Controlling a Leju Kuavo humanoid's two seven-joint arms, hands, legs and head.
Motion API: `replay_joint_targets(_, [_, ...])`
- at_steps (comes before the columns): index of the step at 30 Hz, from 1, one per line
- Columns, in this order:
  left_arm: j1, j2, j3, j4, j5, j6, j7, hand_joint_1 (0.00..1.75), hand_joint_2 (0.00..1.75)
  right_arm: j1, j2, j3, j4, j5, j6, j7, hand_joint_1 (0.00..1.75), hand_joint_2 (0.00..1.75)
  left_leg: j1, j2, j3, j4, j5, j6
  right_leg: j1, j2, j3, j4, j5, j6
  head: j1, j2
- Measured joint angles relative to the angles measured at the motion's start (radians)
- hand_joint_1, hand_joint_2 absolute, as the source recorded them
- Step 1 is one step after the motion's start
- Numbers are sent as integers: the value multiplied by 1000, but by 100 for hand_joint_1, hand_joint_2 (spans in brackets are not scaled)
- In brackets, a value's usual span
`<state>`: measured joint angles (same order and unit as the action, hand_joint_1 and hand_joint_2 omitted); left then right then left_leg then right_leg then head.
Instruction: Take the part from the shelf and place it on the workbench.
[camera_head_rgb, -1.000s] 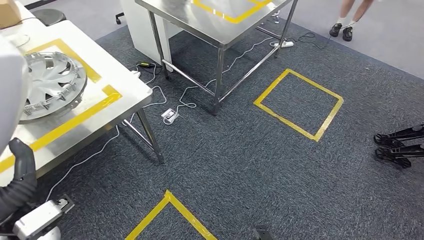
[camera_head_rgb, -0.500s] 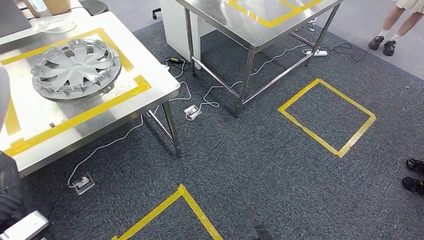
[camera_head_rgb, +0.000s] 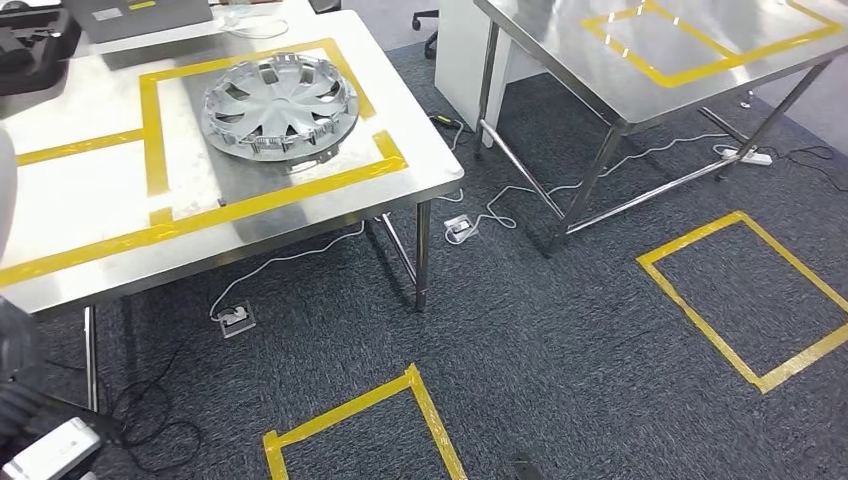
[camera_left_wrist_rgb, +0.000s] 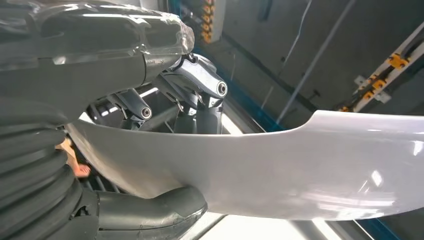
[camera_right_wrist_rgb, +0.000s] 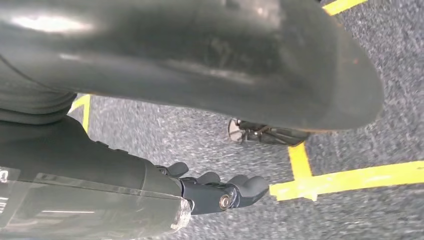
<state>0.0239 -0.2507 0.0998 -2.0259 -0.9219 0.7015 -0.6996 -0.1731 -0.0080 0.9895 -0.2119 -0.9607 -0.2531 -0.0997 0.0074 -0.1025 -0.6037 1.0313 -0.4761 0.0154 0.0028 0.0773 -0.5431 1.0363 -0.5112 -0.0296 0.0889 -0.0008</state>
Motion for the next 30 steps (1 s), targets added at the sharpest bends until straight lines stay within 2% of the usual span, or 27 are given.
replay_joint_targets(1, [2,0,1,-1,0,0,0,175,175,-1,-2,0,0,1,1,1,0,0,4,-12,-5,-1,4,-6,2,9,7,-19,1,-6,0,0])
replay_joint_targets(2, [4,0,2,-1,-1,0,0,175,175,-2,-2,0,0,2,1,2,0,0,6,-26,-9,-3,8,-13,4,3,11,-27,2,-7,0,0])
replay_joint_targets(3, [7,0,4,-3,-1,0,0,175,175,-5,-1,1,0,3,2,3,0,0,8,-26,-13,-3,11,-19,3,-10,15,-40,6,-6,4,0])
replay_joint_targets(4, [8,0,5,-5,-1,0,0,175,175,-7,0,1,0,4,2,4,0,0,5,0,-18,1,9,-24,1,-23,20,-53,11,-4,3,0])
replay_joint_targets(5, [8,1,6,-7,-1,0,0,175,175,-8,1,1,-1,5,2,4,0,0,3,36,-27,17,-6,-28,-1,-37,25,-67,17,-2,-2,0])
replay_joint_targets(7, [8,1,8,-10,-1,0,0,175,175,-5,2,1,-1,6,3,4,0,0,3,107,-69,103,-63,-38,-3,-66,29,-80,24,0,-16,0])
replay_joint_targets(8, [9,1,8,-10,-1,0,0,175,175,-3,2,1,-1,6,3,4,0,0,8,113,-97,163,-94,-44,-2,-82,28,-79,24,0,-23,0])
replay_joint_targets(9, [10,1,9,-9,-1,0,0,175,175,-1,3,1,0,6,3,5,0,0,13,110,-118,211,-113,-50,-3,-98,27,-78,24,2,-26,0])
replay_joint_targets(10, [11,2,10,-9,-1,0,0,175,175,1,3,1,0,6,3,5,0,0,17,108,-125,233,-114,-57,-4,-113,26,-76,22,4,-29,0])
replay_joint_targets(11, [11,2,11,-9,-1,0,0,175,175,0,4,1,0,6,3,5,0,0,20,111,-113,218,-97,-63,-6,-127,26,-73,19,8,-30,0])
replay_joint_targets(12, [11,2,12,-9,-1,0,0,175,175,-1,4,1,0,6,3,5,0,0,22,123,-82,167,-67,-69,-9,-140,26,-67,15,14,-31,0])
replay_joint_targets(13, [11,2,12,-9,-1,0,0,175,175,-2,4,1,0,6,3,5,0,0,21,151,-47,107,-45,-72,-11,-151,26,-58,8,22,-32,0])
replay_joint_targets(14, [11,2,13,-10,-1,0,0,175,175,-3,3,1,0,7,3,5,0,0,21,180,-17,55,-28,-70,-11,-160,25,-48,1,31,-33,0])
replay_joint_targets(15, [12,2,14,-10,-1,0,0,175,175,-5,3,1,0,7,3,5,0,0,18,201,2,24,-23,-62,-9,-168,25,-40,-5,39,-34,0])
replay_joint_targets(16, [12,1,16,-10,-1,0,0,175,175,-6,3,1,0,8,3,5,0,0,15,212,5,16,-27,-51,-8,-174,26,-35,-9,45,-33,0])
replay_joint_targets(18, [13,1,19,-13,0,0,0,175,175,-7,3,2,0,9,3,6,0,0,11,192,0,18,-25,-28,-10,-190,30,-35,-12,54,-29,0])
replay_joint_targets(19, [14,1,20,-15,0,0,0,175,175,-7,3,2,0,9,3,6,0,0,10,178,-3,17,-23,-20,-13,-186,29,-31,-19,59,-28,0])
replay_joint_targets(20, [13,0,20,-17,0,0,0,175,175,-7,3,2,0,9,3,6,0,0,11,163,-5,16,-19,-14,-16,-170,24,-15,-36,63,-26,0])
replay_joint_targets(21, [13,-1,21,-18,0,0,0,175,175,-6,3,2,0,9,3,6,0,0,12,148,-7,14,-15,-8,-19,-146,11,21,-63,66,-23,0])
replay_joint_targets(22, [12,-1,21,-19,0,0,0,175,175,-3,3,2,0,9,3,6,0,0,12,133,-10,14,-13,-2,-20,-116,-10,76,-99,67,-19,0])
replay_joint_targets(23, [12,-2,21,-20,0,0,0,175,175,0,3,2,0,9,3,6,0,0,10,117,-12,14,-11,2,-21,-98,-37,143,-134,67,-15,0])
replay_joint_targets(24, [13,-2,22,-20,0,0,0,175,175,3,3,2,0,9,3,6,0,0,8,100,-14,14,-9,6,-20,-89,-63,204,-158,65,-10,0])
replay_joint_targets(25, [13,-2,22,-20,0,0,0,175,175,4,4,2,0,9,3,6,0,0,4,83,-15,14,-8,8,-19,-84,-80,240,-164,61,-5,0])
replay_joint_targets(26, [14,-2,22,-20,0,0,0,175,175,3,4,2,0,9,3,6,0,0,1,65,-15,14,-6,10,-17,-80,-83,243,-151,55,-1,0])
replay_joint_targets(27, [15,-2,23,-20,0,0,0,175,175,2,4,2,0,9,4,6,0,0,-3,51,-15,14,-5,12,-14,-76,-71,208,-119,45,4,0])
replay_joint_targets(28, [15,-2,23,-20,0,0,0,175,175,-1,4,2,0,8,3,6,0,0,-7,40,-14,14,-4,14,-9,-72,-47,146,-78,33,7,0])
replay_joint_targets(30, [17,-2,24,-20,0,0,0,175,175,-6,0,2,0,8,3,6,0,0,-10,26,-13,14,0,13,1,-63,-1,31,-25,8,6,0])
